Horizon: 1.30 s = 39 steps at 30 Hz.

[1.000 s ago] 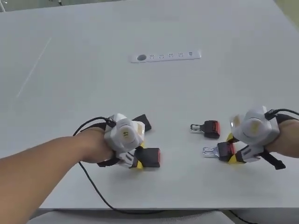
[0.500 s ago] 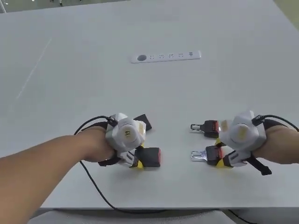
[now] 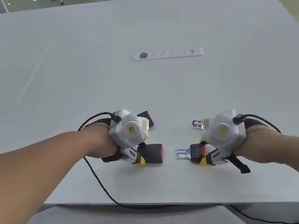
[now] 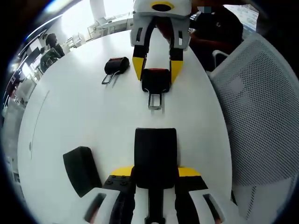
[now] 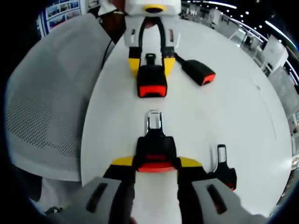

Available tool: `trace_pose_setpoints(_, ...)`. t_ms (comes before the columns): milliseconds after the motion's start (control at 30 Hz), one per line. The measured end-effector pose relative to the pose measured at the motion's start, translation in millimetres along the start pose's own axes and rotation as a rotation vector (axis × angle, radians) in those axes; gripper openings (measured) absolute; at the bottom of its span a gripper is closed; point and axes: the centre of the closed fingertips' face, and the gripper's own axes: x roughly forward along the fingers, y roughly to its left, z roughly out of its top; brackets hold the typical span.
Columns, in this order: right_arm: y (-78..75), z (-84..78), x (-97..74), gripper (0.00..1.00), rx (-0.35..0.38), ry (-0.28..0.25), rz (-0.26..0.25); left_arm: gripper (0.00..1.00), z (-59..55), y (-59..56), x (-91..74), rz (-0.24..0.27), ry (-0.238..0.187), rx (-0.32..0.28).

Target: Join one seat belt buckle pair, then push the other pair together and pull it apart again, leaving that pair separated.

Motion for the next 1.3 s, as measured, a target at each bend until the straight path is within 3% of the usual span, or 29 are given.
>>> trace_pose_setpoints(300,0.8,18.6,9.1,0.33,0.012,-0.024,-0.011,0.33,0.4,0.3,0.2,0.002,0.000,-0.001)
trace_pose_setpoints(667,0.7,26.1,11.3,0.33,-0.001,-0.020,-0.012,0.33,0.7,0.3,0.7,-0.002,0.022,0.010)
trace_pose_setpoints(1067,2.9,38.2,17.2,0.33,-0.002,-0.051,-0.008,0.33,1.1,0.1,0.6,-0.006,0.029,0.022)
trace_pose_setpoints(1300,1.7,40.7,18.4,0.32,0.033,-0.059,-0.025,0.32,1.1,0.4,0.7,-0.006,0.034,0.021)
